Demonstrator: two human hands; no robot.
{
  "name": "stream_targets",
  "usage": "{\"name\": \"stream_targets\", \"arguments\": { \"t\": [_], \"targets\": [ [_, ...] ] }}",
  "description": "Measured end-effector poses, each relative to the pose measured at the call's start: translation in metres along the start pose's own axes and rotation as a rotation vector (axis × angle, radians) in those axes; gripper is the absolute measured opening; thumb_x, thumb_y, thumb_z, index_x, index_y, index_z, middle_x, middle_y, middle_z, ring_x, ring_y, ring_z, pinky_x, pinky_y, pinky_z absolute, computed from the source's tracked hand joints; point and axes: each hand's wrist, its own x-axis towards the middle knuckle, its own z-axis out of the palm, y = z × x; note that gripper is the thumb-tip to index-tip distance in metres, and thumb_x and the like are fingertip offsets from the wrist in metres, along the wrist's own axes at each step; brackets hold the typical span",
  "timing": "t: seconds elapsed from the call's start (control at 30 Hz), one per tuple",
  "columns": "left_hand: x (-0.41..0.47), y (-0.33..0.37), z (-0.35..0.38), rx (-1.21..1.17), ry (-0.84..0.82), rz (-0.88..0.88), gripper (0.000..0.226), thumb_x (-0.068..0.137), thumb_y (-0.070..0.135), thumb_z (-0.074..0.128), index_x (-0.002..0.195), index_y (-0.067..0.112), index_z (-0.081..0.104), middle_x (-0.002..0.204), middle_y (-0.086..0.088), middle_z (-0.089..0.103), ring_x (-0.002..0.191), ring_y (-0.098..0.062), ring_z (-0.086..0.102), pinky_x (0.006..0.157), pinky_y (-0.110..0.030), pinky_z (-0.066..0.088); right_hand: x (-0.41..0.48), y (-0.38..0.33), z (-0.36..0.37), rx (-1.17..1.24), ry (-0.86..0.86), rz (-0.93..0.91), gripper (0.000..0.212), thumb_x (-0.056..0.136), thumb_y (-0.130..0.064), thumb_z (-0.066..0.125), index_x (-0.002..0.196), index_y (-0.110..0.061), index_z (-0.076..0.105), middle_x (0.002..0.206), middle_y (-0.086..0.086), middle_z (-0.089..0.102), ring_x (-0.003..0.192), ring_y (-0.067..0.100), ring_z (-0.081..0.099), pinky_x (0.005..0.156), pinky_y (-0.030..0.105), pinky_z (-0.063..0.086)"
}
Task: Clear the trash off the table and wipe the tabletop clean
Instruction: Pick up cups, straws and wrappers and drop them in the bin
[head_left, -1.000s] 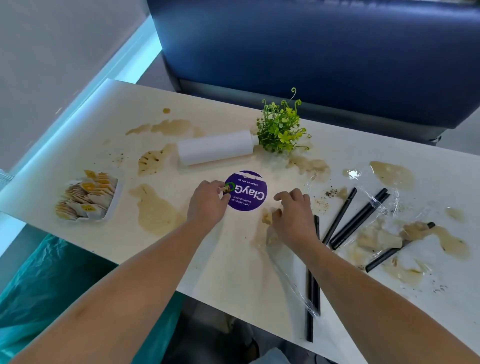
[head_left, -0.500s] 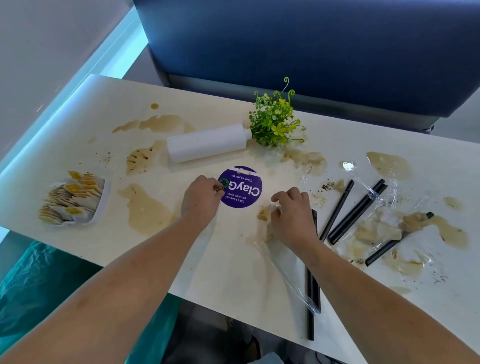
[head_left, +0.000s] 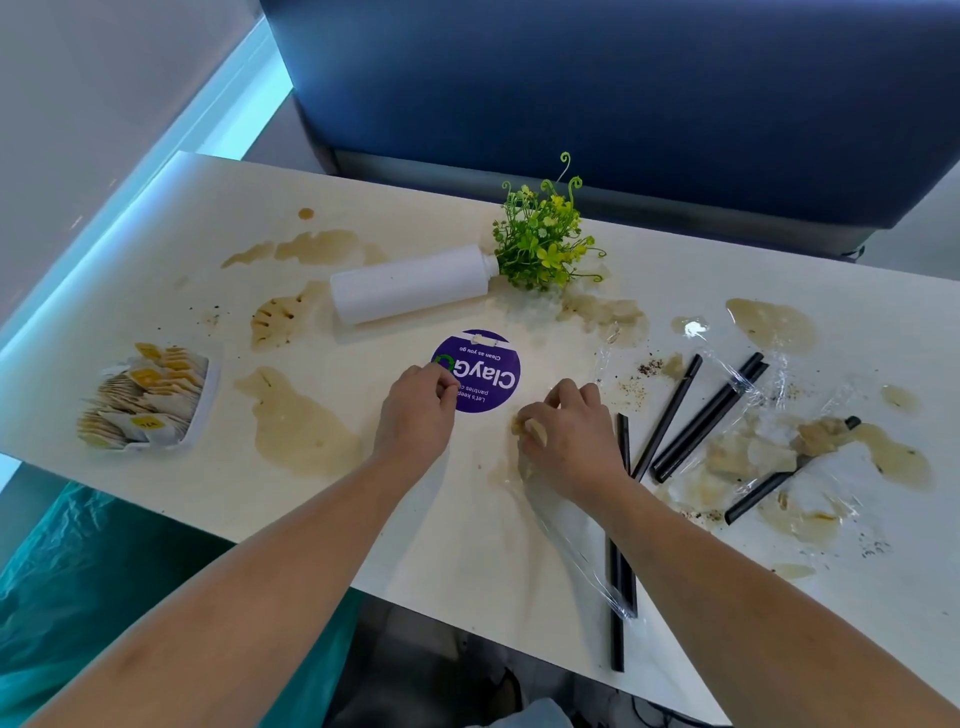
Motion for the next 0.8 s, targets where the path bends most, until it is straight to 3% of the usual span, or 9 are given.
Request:
{"name": "stream_targets", "arguments": {
  "t": [0.1,0.23,0.3,0.6,0.8],
  "targets": [
    [-0.01,0.0,0.003,-0.038,0.015,0.022,0.006,0.098,0.023,0.062,0.102,0.025,0.064,0.097,0.006,0.064,0.076,-0.009,0.062,0.063,-0.02,0.043,0.0,-0.001,0.0,-0.017,0.007,0.006,0.024,0.093,-0.037,0.063,0.114,-0.031,0.073,0.106,-0.003,0.048,0.103,0.024,0.039,0.083,0.035,0.034],
    [-0.019,0.002,0.006,-0.076,0.019,0.072,0.018,0.099,0.02,0.059,0.116,0.025,0.063,0.098,0.005,0.064,0.074,-0.011,0.062,0.071,-0.028,0.052,0.002,-0.005,0.002,-0.024,0.034,0.016,0.02,0.095,-0.036,0.063,0.11,-0.03,0.074,0.105,-0.003,0.048,0.104,0.024,0.039,0.084,0.034,0.032],
    [-0.023,0.003,0.007,-0.08,0.013,0.085,0.021,0.1,0.019,0.057,0.118,0.027,0.064,0.097,0.005,0.063,0.075,-0.01,0.061,0.07,-0.026,0.05,0.003,-0.007,0.004,-0.029,0.039,0.019,0.019,0.096,-0.035,0.062,0.108,-0.028,0.075,0.106,-0.002,0.049,0.105,0.025,0.04,0.085,0.035,0.034],
    [-0.045,0.01,0.005,-0.111,-0.056,0.123,0.017,0.096,0.015,0.063,0.105,0.023,0.075,0.104,0.004,0.063,0.087,-0.01,0.062,0.076,-0.011,0.046,-0.008,-0.005,-0.003,-0.007,0.038,0.027,0.02,0.095,-0.032,0.063,0.106,-0.019,0.073,0.107,0.0,0.054,0.105,0.027,0.043,0.086,0.038,0.039],
    [-0.069,0.019,0.008,-0.147,-0.07,0.101,0.012,0.087,0.014,0.07,0.094,0.02,0.078,0.097,0.006,0.066,0.081,-0.004,0.065,0.073,-0.004,0.047,-0.025,0.014,-0.014,0.026,-0.063,-0.031,0.018,0.096,-0.028,0.06,0.106,-0.021,0.073,0.1,-0.003,0.065,0.097,0.024,0.049,0.087,0.042,0.044]
  ]
}}
